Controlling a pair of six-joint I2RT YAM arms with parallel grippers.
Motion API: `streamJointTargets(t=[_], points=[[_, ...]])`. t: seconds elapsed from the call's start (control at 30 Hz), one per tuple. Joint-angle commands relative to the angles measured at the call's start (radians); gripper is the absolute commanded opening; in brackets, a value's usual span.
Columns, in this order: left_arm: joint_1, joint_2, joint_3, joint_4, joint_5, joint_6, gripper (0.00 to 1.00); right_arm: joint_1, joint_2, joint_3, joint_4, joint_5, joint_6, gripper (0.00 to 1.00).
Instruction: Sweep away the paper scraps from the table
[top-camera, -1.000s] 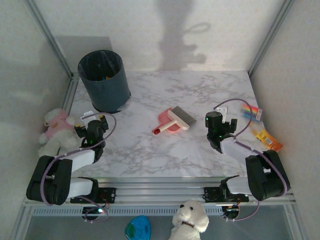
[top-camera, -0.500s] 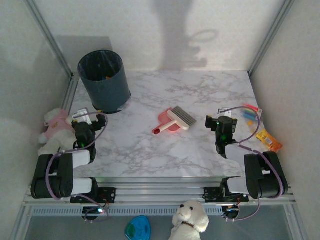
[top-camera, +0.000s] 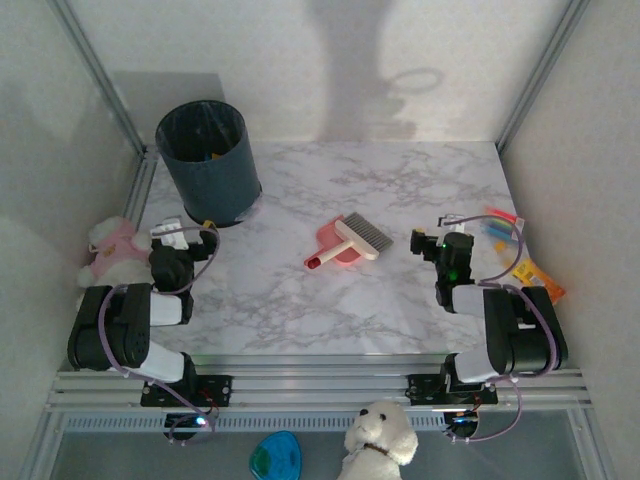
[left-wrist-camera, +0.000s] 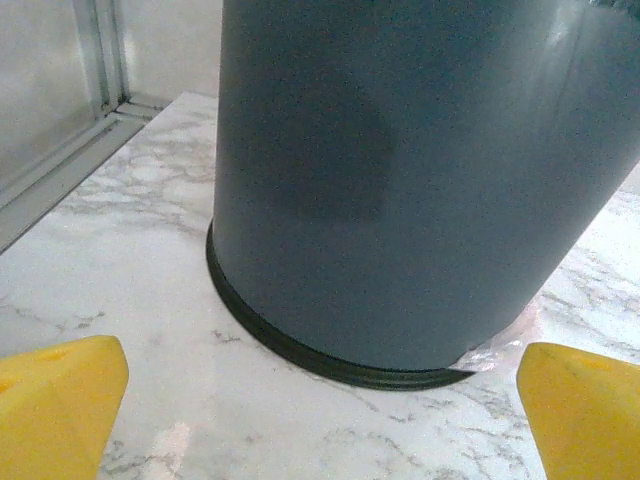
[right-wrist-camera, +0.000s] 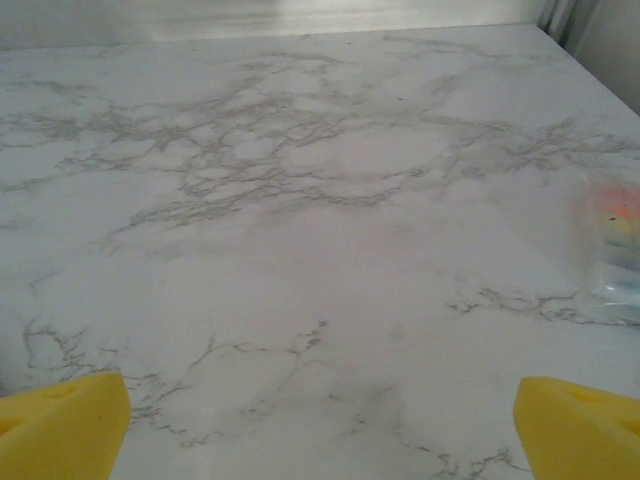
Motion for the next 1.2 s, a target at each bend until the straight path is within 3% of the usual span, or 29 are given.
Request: streamJointTargets(t=[0.0,0.17,0.2,0.43,1.17], points=[[0.007,0.005,-0.009,0.064,0.035,0.011,0.99,-0.006,0.037,-0.012,0.087,-0.026,-0.017,0.99],[-0.014,0.068,-0.05,0.201,0.022,0.029,0.99,-0.005,0.089,-0.017,0.139,-0.035,-0.019,0.99],[-0.014,0.048,-0.036,0.137,0.015,0.032,1.0,-0.006,0.094,-0.016,0.143,-0.036,-0.022,0.99],[-0.053,0.055,-0.016,0.107,-0.147,0.017,0.99,-0.01,0.097,0.025,0.068,-0.034,-0.016,0.99],[-0.058,0.054,-0.015,0.105,-0.156,0.021,0.99,-0.011,0.096,0.024,0.067,-0.036,-0.016,0.99]])
